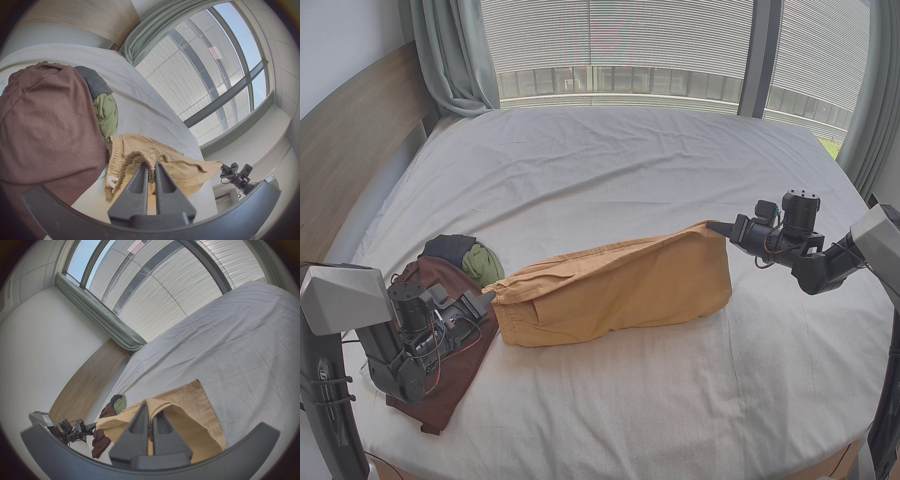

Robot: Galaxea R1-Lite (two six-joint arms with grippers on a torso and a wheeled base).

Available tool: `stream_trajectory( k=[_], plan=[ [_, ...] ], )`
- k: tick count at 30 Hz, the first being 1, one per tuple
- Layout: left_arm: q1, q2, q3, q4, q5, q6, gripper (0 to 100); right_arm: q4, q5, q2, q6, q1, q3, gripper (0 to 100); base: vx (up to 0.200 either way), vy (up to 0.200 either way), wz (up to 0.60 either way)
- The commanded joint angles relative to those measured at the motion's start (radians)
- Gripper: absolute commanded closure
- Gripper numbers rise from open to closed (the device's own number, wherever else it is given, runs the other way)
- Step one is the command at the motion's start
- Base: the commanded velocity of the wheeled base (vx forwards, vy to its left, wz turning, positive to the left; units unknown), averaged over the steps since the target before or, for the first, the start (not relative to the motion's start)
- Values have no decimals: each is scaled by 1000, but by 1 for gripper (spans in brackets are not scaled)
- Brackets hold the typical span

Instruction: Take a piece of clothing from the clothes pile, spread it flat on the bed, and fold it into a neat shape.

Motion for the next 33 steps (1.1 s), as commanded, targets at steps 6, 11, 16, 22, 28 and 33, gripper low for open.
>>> stream_trajectory(
  k=[6, 11, 16, 22, 28, 33],
  plan=[
    [-6, 45, -63, 0, 12, -25, 100, 2, -47, 85, 3, 28, -76, 100, 0, 0, 0],
    [-10, 78, -94, 0, 15, -25, 100, 4, -78, 131, 3, 37, -125, 100, 0, 0, 0],
    [-2, 91, -103, 0, 15, -25, 100, 5, -97, 159, 6, 44, -168, 100, 0, 0, 0],
    [-2, 108, -149, 0, 36, -29, 100, 2, -113, 170, 32, 44, -194, 100, 0, 0, 0],
    [5, 139, -187, 0, 56, -31, 100, -10, -123, 197, 36, 44, -208, 100, 0, 0, 0],
    [5, 140, -189, 0, 55, -32, 100, -18, -136, 216, 36, 44, -225, 100, 0, 0, 0]
  ],
)
